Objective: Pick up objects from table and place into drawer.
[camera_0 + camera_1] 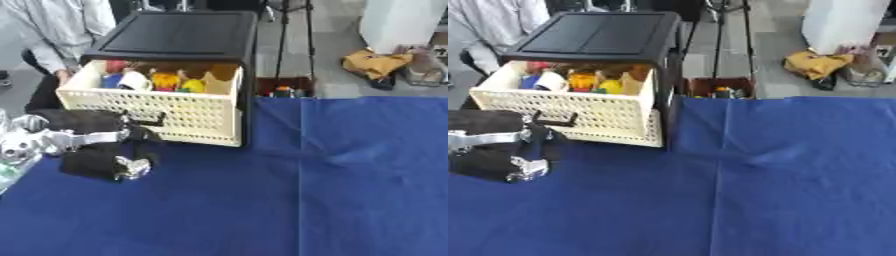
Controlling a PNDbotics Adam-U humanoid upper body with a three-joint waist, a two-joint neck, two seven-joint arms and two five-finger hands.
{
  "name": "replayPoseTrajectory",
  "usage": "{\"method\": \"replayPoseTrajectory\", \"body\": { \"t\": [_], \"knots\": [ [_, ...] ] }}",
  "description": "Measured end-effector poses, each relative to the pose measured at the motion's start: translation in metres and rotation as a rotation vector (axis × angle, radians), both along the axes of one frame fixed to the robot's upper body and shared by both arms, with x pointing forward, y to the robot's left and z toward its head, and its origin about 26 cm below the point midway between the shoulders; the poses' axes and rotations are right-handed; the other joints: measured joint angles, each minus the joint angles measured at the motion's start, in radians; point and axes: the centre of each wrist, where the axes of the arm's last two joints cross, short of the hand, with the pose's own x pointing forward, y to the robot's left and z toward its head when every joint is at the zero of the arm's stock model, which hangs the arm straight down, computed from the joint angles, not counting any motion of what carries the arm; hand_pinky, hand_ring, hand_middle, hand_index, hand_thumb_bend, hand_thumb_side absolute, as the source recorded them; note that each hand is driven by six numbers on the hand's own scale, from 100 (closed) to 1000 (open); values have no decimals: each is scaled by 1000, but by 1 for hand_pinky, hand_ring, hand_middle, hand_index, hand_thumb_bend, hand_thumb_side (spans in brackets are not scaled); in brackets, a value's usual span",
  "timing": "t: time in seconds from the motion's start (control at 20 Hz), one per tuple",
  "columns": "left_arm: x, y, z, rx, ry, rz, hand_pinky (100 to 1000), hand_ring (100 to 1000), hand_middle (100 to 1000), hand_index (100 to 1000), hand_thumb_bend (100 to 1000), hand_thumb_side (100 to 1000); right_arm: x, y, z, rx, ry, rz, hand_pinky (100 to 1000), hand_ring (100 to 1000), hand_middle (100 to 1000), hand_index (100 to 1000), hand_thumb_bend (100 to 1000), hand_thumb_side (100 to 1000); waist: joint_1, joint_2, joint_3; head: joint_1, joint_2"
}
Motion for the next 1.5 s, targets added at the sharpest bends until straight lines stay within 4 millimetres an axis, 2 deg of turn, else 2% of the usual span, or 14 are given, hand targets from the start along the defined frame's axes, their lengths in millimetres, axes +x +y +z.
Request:
{"method": "replayPoseTrajectory", "body": {
  "t": [0.45,1.0,1.5],
  "knots": [
    [20,5,-4,2,8,67,330,442,605,929,100,1000,7,19,4,0,0,3,773,700,580,783,100,930,8,4,-12,6,0],
    [33,7,2,-23,-35,131,334,450,608,930,100,1000,9,21,2,2,-2,-1,772,699,578,782,100,926,13,8,-22,12,0],
    [47,9,1,-56,-74,185,326,446,595,929,100,1000,10,20,-2,0,7,-4,771,697,571,781,100,927,13,14,-35,22,-3]
  ]
}}
